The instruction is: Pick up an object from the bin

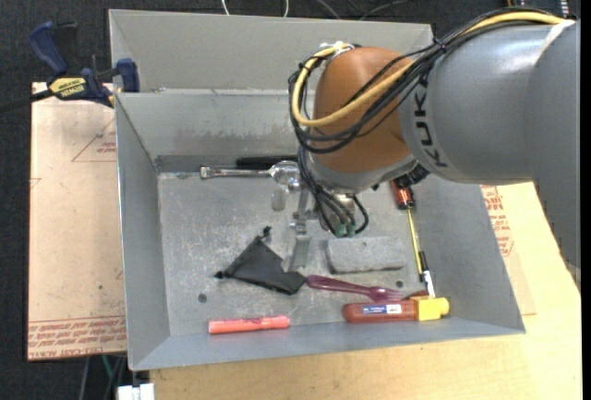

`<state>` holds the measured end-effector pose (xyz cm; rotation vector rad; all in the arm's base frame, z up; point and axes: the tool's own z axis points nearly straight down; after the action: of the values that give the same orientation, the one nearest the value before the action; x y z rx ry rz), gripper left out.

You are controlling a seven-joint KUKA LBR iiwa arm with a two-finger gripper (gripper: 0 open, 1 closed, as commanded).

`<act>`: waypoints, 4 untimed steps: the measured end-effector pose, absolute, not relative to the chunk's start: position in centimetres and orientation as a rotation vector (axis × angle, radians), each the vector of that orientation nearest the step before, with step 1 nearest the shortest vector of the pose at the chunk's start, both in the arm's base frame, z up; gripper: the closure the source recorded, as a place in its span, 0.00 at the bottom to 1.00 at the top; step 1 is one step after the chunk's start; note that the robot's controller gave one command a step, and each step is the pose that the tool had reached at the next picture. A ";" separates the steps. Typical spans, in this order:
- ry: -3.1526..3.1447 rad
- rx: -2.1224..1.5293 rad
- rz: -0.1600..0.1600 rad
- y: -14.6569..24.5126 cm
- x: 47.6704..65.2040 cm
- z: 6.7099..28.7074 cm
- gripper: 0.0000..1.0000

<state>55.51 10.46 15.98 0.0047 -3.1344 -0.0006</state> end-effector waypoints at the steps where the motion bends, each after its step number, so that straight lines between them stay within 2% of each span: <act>1: -3.142 -0.001 -0.002 10.4 55.7 16.4 0.00; 2: -3.136 0.150 -0.003 11.4 54.0 7.0 0.00; 3: -3.154 0.109 -0.006 12.9 52.9 11.5 0.00; 4: -3.139 0.072 -0.003 11.9 52.0 9.9 0.00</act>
Offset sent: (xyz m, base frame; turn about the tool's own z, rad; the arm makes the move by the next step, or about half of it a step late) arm -0.0156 0.0095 -0.0898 -0.0952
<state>52.00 11.94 9.94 0.0719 -3.1388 -0.0030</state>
